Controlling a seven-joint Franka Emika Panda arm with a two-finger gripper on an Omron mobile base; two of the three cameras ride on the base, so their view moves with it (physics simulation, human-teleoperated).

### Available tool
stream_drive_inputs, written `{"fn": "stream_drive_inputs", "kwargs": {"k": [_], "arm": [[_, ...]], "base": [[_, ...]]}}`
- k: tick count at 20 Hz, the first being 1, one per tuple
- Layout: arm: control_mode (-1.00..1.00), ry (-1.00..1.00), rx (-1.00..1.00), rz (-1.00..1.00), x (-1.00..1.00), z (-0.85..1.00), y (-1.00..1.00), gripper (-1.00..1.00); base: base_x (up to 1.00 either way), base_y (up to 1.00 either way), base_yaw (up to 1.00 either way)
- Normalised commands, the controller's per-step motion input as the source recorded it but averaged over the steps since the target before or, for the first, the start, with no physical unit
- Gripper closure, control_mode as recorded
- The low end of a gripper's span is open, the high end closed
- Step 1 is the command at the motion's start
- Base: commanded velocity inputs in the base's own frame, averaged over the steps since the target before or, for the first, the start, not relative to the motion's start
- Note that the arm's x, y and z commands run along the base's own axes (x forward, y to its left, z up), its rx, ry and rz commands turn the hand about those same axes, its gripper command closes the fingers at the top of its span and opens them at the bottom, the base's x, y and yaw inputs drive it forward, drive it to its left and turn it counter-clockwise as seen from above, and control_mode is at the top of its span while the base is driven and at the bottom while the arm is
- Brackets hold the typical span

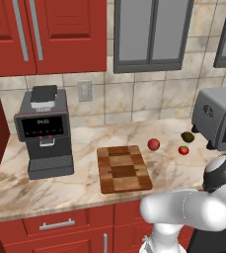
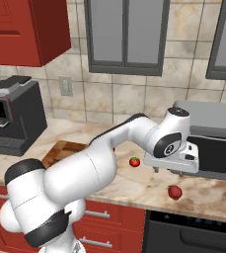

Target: Place the avocado, onion, tomato, and bell pepper on the cutting board.

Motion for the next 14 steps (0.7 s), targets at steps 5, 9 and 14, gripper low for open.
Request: {"fn": "stream_drive_inputs", "kwargs": {"k": [5, 9, 14], "arm": [[-1.0, 0.04, 0.03, 0.0, 0.17, -0.28, -0.2, -1.0], [-1.0, 0.05, 0.02, 0.0, 0.21, -0.26, -0.14, -1.0], [-1.0, 0.03, 0.02, 0.0, 0.12, -0.23, -0.09, -1.0]], "base": [[0.0, 0.0, 0.0], [0.0, 0.0, 0.0], [0.0, 0.0, 0.0]]}}
